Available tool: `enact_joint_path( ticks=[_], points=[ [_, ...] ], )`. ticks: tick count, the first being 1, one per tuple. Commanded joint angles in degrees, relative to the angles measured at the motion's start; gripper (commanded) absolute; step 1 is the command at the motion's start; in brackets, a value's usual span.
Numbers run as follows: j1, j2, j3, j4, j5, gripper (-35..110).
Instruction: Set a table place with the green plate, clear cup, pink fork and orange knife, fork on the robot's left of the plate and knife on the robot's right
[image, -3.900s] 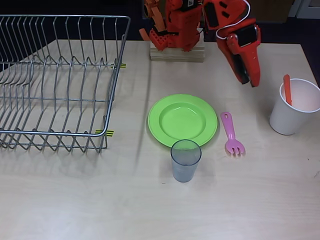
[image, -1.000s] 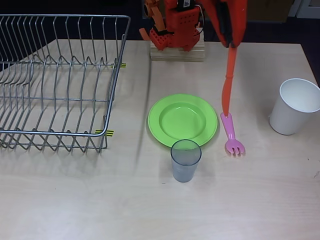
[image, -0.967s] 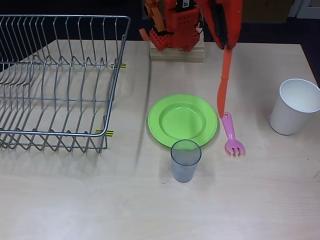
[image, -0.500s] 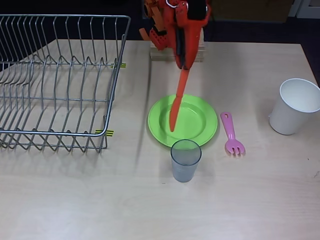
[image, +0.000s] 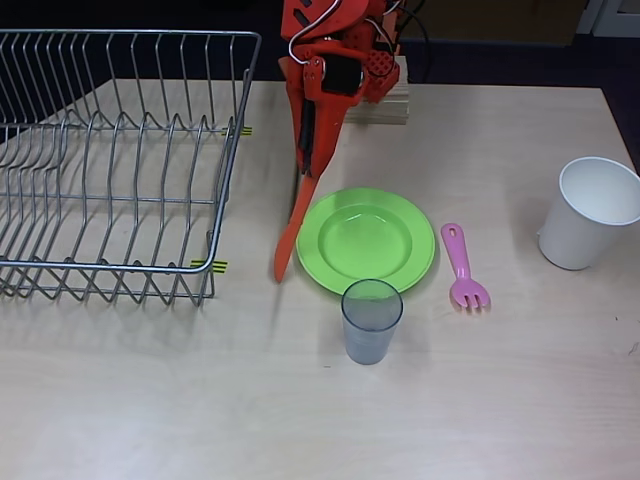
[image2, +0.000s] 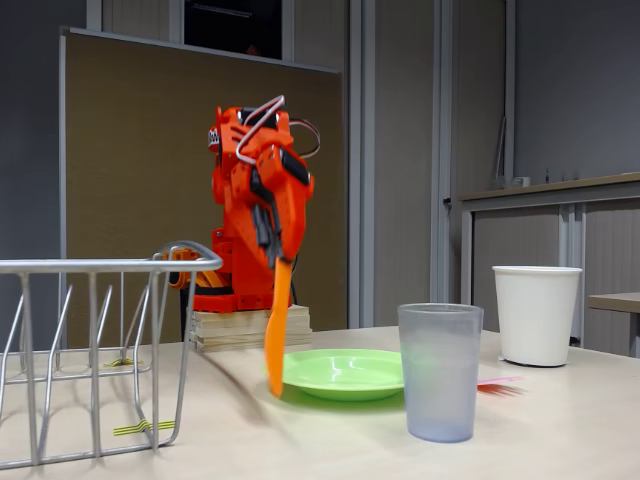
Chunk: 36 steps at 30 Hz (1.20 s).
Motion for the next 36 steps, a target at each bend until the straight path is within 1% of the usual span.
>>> enact_joint_path(
  ticks=[1,5,13,17,23,26,30,36],
  points=[
    [1.14,-0.88,0.26,-1.76,-2.11,0],
    [2.11,-3.25,0.88,-4.48,-3.08,0],
    [4.31,-6.24,2.55,-9.93,0.26,0],
    [5.19,-7.03,3.52,-11.16,1.41,6],
    [5.19,-6.77,4.04,-10.99,2.29,15],
    [5.01,-5.98,4.22,-10.02,2.55,17],
    [4.22,-4.04,4.31,-8.44,2.46,17],
    [1.23,2.81,4.31,-4.13,2.37,10]
  ],
)
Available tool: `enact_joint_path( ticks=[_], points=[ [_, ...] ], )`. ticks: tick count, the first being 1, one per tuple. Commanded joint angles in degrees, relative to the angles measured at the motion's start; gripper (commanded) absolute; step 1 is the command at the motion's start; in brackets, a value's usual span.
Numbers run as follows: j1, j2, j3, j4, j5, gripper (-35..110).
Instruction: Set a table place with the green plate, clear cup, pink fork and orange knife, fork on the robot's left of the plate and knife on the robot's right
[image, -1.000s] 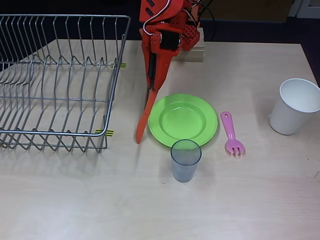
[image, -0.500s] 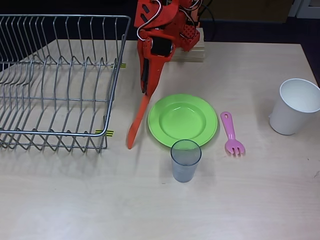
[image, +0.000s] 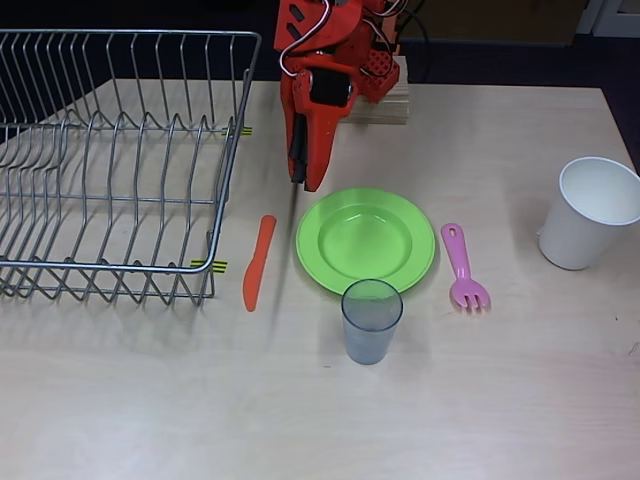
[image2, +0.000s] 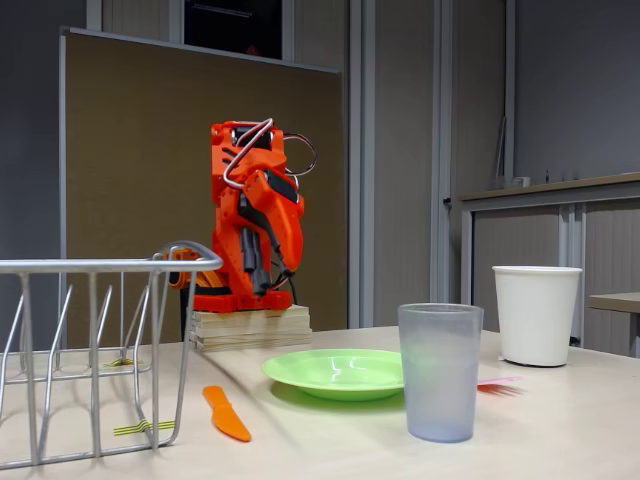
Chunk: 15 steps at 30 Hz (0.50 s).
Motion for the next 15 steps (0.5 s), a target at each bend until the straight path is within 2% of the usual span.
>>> enact_joint_path(
  ticks=[1,8,15],
  points=[
    [-1.41,4.57,0.18,2.46,-0.44,9],
    [-8.88,11.25,-0.35,3.16,3.52,0],
    [-11.78,23.82,-0.26,16.52,17.49,0]
  ],
)
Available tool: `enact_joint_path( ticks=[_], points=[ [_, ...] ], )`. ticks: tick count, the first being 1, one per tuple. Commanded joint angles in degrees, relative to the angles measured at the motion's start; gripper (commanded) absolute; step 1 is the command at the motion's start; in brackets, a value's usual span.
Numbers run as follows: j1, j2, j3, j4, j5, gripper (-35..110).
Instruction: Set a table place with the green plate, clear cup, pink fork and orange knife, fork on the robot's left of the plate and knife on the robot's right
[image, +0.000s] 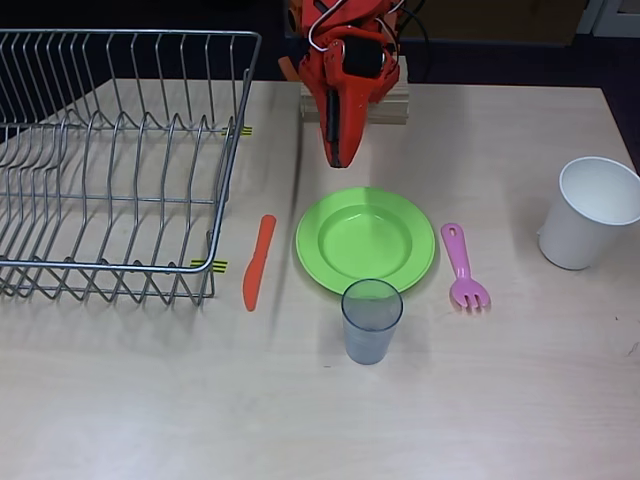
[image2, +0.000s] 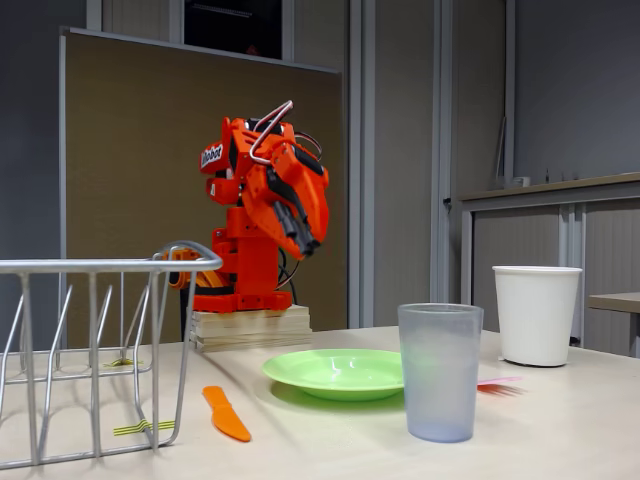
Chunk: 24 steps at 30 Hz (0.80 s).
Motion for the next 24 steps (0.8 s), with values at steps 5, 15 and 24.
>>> enact_joint_path(
  ticks=[5,15,24],
  points=[
    [-0.18,8.88,-0.26,10.99,13.97,0],
    [-1.32,12.66,8.0,13.27,35.68,0],
    [-2.64,12.57,8.61,21.09,37.27,0]
  ],
)
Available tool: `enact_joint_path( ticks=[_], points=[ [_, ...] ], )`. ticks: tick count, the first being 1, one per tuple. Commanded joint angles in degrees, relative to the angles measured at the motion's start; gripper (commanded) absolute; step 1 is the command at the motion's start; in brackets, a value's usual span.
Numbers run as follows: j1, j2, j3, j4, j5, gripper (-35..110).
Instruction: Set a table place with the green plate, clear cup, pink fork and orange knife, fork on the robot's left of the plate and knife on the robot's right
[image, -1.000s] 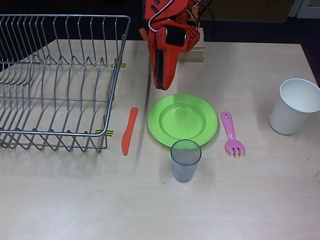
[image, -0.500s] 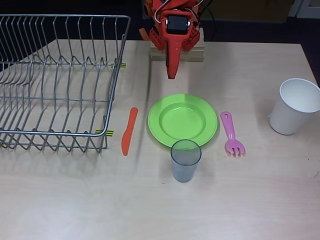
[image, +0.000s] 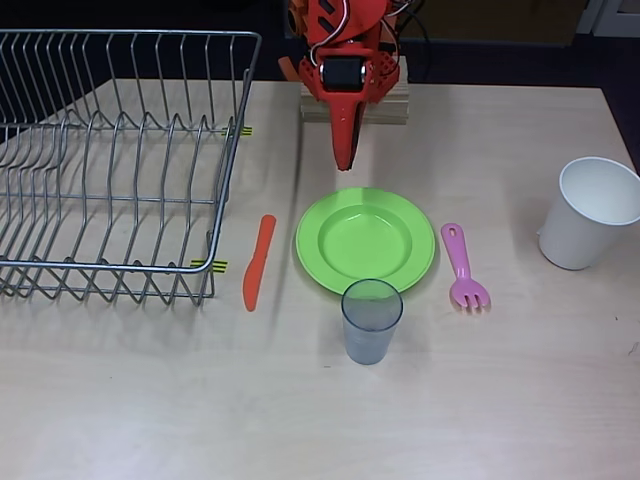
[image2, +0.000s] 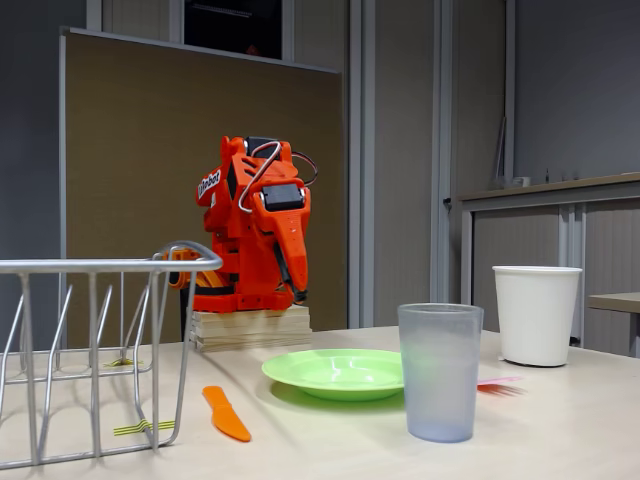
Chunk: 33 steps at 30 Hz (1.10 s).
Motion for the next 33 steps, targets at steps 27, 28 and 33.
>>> enact_joint_path(
  ticks=[27,28,33],
  points=[
    [-5.36,0.7,-0.26,2.55,4.92,0],
    [-5.36,0.7,-0.26,2.55,4.92,0],
    [-5.36,0.7,-0.26,2.55,4.92,0]
  ],
)
